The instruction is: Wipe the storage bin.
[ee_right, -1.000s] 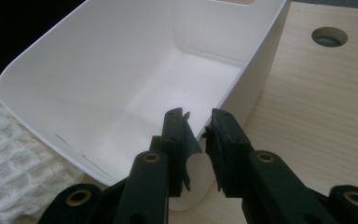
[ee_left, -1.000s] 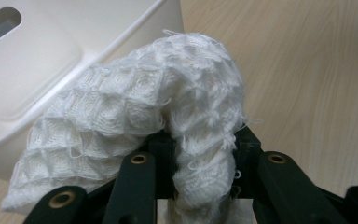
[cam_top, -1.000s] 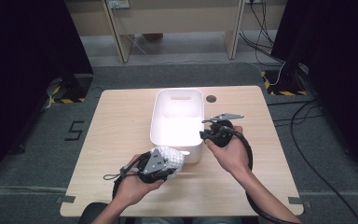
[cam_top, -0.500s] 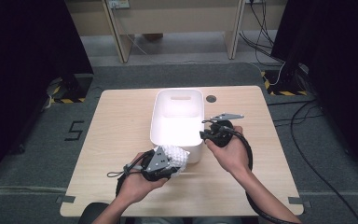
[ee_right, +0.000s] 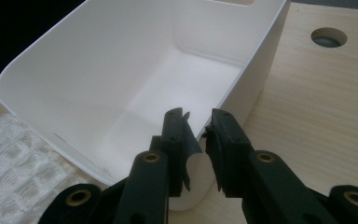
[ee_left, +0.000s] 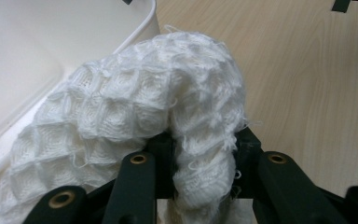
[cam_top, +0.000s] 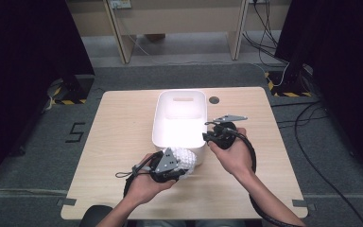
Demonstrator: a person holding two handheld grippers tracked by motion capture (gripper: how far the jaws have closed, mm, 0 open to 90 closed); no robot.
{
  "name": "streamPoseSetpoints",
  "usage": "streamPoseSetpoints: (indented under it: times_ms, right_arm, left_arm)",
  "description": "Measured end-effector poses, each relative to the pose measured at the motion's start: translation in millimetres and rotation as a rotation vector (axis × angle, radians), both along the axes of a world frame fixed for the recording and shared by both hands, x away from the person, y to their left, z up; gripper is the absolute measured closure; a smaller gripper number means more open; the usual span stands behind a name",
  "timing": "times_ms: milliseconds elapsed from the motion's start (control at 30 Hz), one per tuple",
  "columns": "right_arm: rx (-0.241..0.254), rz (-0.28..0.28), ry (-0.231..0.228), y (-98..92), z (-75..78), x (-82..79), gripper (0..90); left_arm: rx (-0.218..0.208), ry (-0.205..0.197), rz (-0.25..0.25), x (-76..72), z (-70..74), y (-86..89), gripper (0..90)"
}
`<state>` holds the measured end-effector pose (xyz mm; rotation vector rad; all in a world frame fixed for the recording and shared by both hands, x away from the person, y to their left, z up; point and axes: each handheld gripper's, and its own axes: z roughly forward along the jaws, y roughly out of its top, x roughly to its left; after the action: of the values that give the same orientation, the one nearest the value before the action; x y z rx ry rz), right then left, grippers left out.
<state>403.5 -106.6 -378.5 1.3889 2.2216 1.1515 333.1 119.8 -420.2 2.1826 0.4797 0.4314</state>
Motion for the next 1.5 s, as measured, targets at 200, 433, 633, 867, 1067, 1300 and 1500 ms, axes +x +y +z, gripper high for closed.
streamPoseSetpoints:
  times_ms: [200, 433, 633, 867, 1067, 1300, 1500]
  right_arm:
    - [-0.001, 0.001, -0.004, -0.2, -0.2, 0.0, 76.5]
    - [-0.002, 0.001, -0.006, 0.0, -0.2, -0.2, 76.5]
    - [-0.003, -0.001, -0.006, 0.2, -0.2, -0.5, 76.5]
    - [-0.003, -0.001, -0.006, 0.2, -0.2, -0.6, 76.5]
    - [-0.003, -0.001, -0.007, 0.3, -0.2, -0.7, 76.5]
    - [-0.003, -0.002, -0.008, 0.4, -0.3, -0.7, 76.6]
    - [-0.002, -0.003, -0.007, 0.5, -0.3, -0.9, 76.5]
  left_arm:
    - [0.002, 0.008, -0.005, 1.6, -12.3, -0.7, 68.1]
    - [0.017, 0.032, 0.005, 1.1, -27.5, 0.0, 68.0]
    - [0.029, 0.051, 0.013, 1.6, -40.4, -1.1, 68.0]
    - [0.041, 0.072, 0.025, 4.4, -52.6, -1.0, 67.9]
    - [0.062, 0.08, 0.029, 4.3, -59.2, -0.7, 68.0]
    - [0.075, 0.097, 0.032, 3.4, -65.3, -0.2, 68.0]
    - [0.095, 0.119, 0.035, 3.7, -70.8, 0.6, 68.0]
